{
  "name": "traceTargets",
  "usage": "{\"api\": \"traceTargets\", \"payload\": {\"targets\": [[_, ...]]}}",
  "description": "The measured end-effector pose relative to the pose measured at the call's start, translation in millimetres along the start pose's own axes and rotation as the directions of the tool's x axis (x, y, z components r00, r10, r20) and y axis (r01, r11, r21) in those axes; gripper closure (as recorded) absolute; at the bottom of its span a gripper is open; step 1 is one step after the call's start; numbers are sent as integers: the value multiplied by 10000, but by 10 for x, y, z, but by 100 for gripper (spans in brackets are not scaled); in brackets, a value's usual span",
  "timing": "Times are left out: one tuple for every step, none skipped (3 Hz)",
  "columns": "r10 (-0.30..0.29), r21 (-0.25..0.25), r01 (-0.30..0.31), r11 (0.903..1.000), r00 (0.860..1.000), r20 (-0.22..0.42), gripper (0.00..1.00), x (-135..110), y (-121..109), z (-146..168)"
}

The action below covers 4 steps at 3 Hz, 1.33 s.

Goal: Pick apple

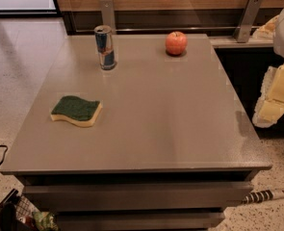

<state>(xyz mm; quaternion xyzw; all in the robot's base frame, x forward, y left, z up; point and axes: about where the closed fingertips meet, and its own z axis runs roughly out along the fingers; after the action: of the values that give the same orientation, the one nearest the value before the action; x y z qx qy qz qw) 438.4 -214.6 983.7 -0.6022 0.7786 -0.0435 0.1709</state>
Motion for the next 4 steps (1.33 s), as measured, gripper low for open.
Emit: {"api": "traceTargets", "payload": {"targets": [[0, 2, 0, 10000, 10000, 1, 0, 0, 0, 0], [190, 299, -198, 9994, 9995, 258, 0, 12, -94, 20], [708, 1112, -824, 9904, 9920, 1050, 0, 26, -375, 94], [1541, 1848, -1979, 9627, 9616, 2270, 0, 80, -686, 192]]}}
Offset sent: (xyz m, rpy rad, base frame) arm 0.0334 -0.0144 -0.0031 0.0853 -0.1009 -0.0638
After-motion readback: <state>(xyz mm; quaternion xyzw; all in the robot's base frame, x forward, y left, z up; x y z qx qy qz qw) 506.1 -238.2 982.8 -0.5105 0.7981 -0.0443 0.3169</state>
